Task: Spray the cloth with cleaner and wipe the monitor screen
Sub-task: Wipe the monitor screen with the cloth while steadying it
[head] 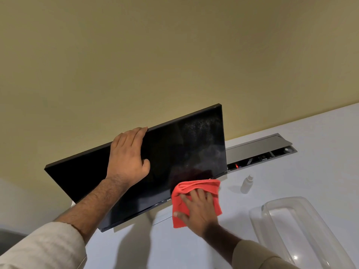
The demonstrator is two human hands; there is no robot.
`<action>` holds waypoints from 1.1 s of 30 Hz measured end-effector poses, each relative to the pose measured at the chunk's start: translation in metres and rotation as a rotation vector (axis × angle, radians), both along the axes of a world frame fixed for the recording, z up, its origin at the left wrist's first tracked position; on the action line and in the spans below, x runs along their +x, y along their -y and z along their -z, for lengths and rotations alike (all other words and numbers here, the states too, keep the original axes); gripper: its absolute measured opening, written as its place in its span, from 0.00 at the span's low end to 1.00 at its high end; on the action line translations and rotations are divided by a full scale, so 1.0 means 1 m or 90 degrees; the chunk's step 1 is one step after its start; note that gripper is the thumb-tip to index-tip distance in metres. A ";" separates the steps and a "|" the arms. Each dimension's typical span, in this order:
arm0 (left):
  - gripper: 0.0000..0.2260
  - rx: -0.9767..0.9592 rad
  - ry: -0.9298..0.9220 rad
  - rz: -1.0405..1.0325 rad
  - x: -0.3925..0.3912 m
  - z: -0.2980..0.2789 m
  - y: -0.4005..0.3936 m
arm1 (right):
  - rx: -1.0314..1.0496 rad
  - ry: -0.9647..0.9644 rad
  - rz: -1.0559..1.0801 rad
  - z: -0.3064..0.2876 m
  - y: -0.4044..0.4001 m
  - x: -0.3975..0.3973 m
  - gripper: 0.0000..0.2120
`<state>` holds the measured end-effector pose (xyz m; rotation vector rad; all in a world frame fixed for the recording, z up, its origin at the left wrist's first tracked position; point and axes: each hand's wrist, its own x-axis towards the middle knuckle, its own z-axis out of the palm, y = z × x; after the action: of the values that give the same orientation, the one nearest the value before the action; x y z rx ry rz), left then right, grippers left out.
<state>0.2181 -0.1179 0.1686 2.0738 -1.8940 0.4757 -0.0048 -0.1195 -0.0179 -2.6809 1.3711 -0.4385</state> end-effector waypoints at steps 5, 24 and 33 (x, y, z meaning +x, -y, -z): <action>0.39 0.010 0.001 -0.001 -0.001 -0.002 -0.002 | 0.001 0.005 -0.081 -0.004 -0.025 0.049 0.27; 0.40 -0.002 -0.012 -0.002 -0.001 -0.002 -0.001 | -0.199 0.194 -0.085 0.047 -0.010 0.025 0.15; 0.39 -0.023 -0.015 0.011 0.002 0.002 -0.001 | -0.160 0.125 -0.186 0.033 -0.023 0.059 0.20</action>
<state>0.2196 -0.1173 0.1664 2.0293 -1.8748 0.4759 0.0539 -0.0965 -0.0505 -2.8751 0.9079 -0.8628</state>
